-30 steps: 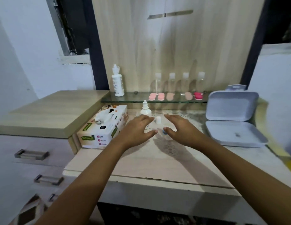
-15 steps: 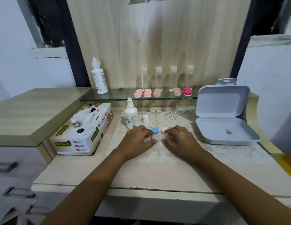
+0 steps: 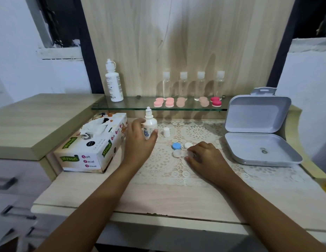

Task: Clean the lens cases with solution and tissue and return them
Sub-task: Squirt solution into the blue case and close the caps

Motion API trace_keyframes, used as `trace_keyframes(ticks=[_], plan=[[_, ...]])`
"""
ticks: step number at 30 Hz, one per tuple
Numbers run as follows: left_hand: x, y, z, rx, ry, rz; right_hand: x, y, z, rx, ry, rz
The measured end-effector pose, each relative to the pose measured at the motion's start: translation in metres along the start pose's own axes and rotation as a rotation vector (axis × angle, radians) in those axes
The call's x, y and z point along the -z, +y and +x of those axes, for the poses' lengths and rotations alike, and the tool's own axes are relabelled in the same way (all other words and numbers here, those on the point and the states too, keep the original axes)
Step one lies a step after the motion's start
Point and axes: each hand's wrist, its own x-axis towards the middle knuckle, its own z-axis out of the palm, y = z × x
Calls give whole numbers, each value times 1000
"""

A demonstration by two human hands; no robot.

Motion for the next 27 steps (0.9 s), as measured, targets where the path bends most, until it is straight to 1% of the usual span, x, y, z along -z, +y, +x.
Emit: trace_keyframes(ticks=[3, 5, 8, 19, 23, 25, 27], plan=[[-2, -9, 9, 156, -110, 13, 0, 1, 0, 3, 7, 2], [-5, -16, 12, 241, -194, -82, 0, 2, 1, 7, 8, 5], [-9, -22, 14, 270, -282, -211, -1, 2, 1, 12, 11, 9], [-14, -24, 28, 147, -219, -111, -1, 2, 0, 20, 21, 29], [-4, -18, 22, -61, -240, -18, 0, 2, 0, 18, 17, 28], [3, -15, 20, -140, -314, 26, 0, 2, 1, 15, 15, 27], [9, -16, 21, -220, -383, 119, 0, 2, 2, 14, 4, 24]])
